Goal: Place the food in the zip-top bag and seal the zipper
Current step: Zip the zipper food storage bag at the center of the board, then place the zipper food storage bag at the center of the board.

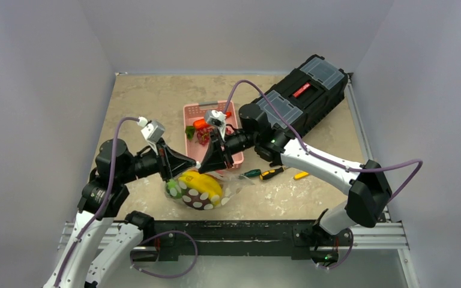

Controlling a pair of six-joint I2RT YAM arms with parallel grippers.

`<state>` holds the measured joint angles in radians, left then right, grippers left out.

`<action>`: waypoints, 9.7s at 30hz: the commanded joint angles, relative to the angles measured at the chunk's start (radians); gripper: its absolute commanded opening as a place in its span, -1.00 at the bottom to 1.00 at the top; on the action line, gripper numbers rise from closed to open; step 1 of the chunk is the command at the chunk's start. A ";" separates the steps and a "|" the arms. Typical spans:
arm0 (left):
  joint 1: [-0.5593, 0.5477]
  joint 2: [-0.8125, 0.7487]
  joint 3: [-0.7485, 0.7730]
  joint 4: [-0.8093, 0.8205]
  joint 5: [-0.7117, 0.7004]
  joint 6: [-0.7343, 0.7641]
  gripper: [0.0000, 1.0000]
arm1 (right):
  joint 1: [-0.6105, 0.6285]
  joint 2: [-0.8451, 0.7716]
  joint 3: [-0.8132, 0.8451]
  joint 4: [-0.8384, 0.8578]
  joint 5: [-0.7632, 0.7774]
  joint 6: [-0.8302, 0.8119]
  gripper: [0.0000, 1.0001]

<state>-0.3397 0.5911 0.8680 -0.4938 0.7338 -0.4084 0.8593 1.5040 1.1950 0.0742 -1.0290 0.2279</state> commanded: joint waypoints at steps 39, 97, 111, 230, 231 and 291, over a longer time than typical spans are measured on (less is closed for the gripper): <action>0.005 -0.111 -0.056 0.025 -0.089 -0.027 -1.00 | 0.027 0.065 0.059 0.167 -0.042 0.136 -1.00; 0.005 -0.292 0.101 -0.295 -0.968 0.048 -1.00 | -0.023 -0.076 -0.105 -0.057 0.031 -0.029 -1.00; 0.004 -0.179 0.071 -0.128 -0.156 0.109 0.44 | -0.021 -0.043 -0.043 -0.085 0.031 -0.038 -1.00; -0.052 -0.577 -0.116 -0.342 -1.211 0.154 -1.00 | 0.003 -0.217 -0.219 -0.223 0.271 -0.109 -1.00; -0.048 -0.578 -0.118 -0.341 -1.210 0.154 -1.00 | 0.003 -0.217 -0.219 -0.223 0.274 -0.108 -1.00; -0.040 -0.756 -0.084 -0.377 -1.328 0.082 0.82 | 0.228 0.456 0.428 0.255 0.296 0.346 -1.00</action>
<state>-0.3866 0.0074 0.7593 -0.8959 -0.5217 -0.2928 1.0809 1.9369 1.5288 0.1871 -0.6994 0.4698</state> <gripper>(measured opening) 0.743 0.006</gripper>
